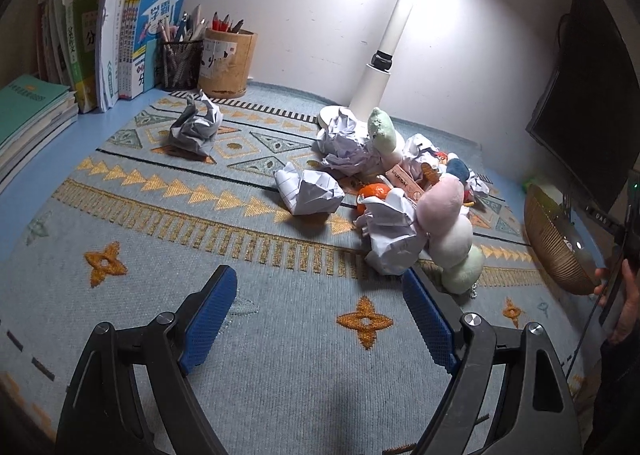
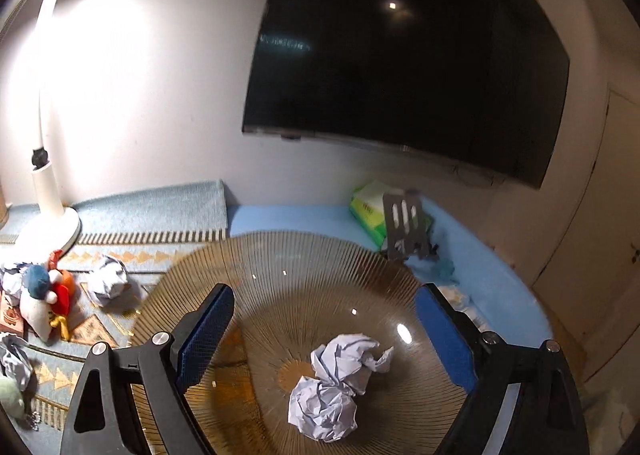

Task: Organize objects
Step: 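Move both open tools back over the rug toward the toys, then grasp the pink-white-green plush with the right tool while the left grasps a paper ball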

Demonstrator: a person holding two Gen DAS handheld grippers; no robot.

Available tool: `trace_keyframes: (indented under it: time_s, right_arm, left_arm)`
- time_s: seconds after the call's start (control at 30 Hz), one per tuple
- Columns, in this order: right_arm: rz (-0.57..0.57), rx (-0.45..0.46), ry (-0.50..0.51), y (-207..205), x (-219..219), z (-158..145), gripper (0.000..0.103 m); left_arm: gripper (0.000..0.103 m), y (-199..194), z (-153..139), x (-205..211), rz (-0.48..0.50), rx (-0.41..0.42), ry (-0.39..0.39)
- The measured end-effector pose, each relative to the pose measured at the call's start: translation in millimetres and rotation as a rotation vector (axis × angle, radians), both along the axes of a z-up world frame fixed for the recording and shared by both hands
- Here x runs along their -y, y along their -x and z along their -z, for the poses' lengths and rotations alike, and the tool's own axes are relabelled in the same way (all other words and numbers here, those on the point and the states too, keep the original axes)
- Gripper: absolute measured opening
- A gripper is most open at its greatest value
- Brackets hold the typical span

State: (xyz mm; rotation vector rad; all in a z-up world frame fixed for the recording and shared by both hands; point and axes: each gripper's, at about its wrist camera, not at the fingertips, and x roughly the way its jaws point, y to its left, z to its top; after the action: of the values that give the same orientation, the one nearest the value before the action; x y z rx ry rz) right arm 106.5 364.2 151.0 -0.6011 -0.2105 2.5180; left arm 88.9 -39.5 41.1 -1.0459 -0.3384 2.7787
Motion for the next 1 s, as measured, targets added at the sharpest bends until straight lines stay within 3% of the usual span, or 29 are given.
trace_keyframes:
  time_s: [0.07, 0.1, 0.17, 0.23, 0.37, 0.5, 0.57, 0.7, 0.93, 1.0]
  right_arm:
    - [-0.109, -0.068, -0.042, -18.1, 49.9, -15.5, 0.097]
    - [-0.186, -0.092, -0.022, -25.1, 67.4, -18.2, 0.101]
    - [-0.352, -0.1, 0.09, -34.3, 99.2, -11.2, 0.103]
    - [-0.453, -0.056, 0.169, -26.0, 126.6, 6.2, 0.103]
    - [-0.509, 0.001, 0.136, -2.8, 178.3, 44.5, 0.103]
    - [-0.697, 0.15, 0.258, 18.5, 202.9, 75.8, 0.101]
    - [-0.724, 0.218, 0.228, 21.5, 214.5, 90.9, 0.091]
    - [-0.774, 0.339, 0.172, 27.4, 227.5, 113.7, 0.076]
    - [-0.794, 0.421, 0.12, 43.0, 240.3, 120.9, 0.071]
    - [-0.785, 0.45, 0.117, 47.8, 243.2, 127.1, 0.059]
  left_arm:
    - [0.092, 2.9, -2.2, -2.3, 0.027, -0.003, 0.019]
    - [0.1, 5.6, -2.6, -3.8, 0.04, -0.005, 0.023]
    - [0.101, 12.3, -3.0, -6.3, 0.058, -0.022, 0.023]
    - [0.101, 21.7, -0.7, -9.6, 0.063, -0.014, 0.032]
    - [0.101, 33.6, 6.1, -18.7, 0.079, -0.011, 0.102]
    - [0.101, 38.6, 9.0, -34.5, 0.152, -0.023, 0.172]
    - [0.101, 42.0, 11.4, -42.9, 0.206, -0.022, 0.183]
    - [0.086, 50.9, 13.5, -56.3, 0.303, -0.014, 0.206]
    - [0.086, 73.9, 20.6, -61.4, 0.374, 0.056, 0.18]
    - [0.086, 78.1, 23.7, -67.8, 0.377, 0.07, 0.2]
